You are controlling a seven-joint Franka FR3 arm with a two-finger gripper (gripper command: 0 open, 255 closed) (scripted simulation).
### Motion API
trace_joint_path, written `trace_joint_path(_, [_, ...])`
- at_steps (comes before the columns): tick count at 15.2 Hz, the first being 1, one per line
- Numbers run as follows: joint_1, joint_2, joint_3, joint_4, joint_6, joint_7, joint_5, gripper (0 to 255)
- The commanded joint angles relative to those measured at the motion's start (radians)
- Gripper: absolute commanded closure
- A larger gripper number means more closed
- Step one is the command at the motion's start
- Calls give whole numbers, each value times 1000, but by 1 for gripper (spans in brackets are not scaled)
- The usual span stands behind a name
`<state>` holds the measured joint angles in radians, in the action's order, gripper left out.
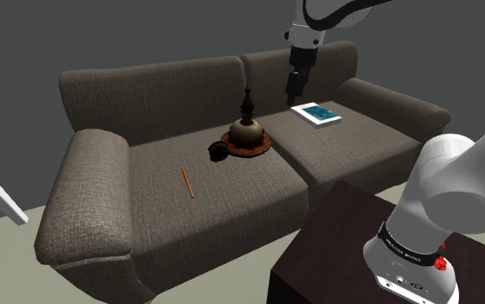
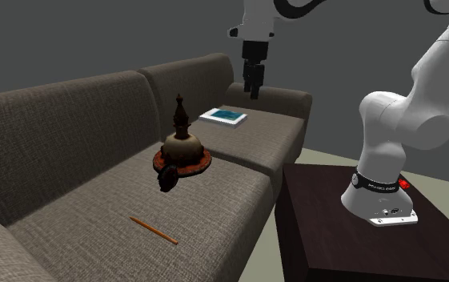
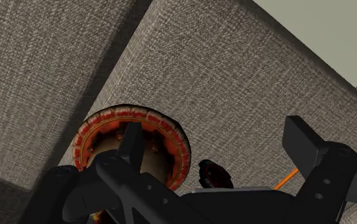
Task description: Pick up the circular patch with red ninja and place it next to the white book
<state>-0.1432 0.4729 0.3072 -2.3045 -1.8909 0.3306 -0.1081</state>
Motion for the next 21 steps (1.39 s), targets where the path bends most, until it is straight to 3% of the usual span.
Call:
trace_joint_path(1, [-25, -73, 33, 30, -47, 88, 15, 0])
trace_joint_path(11, [-115, -463, 116, 216, -221, 519, 198, 0])
trace_joint_path(21, [-91, -833, 33, 499, -262, 886, 384, 0])
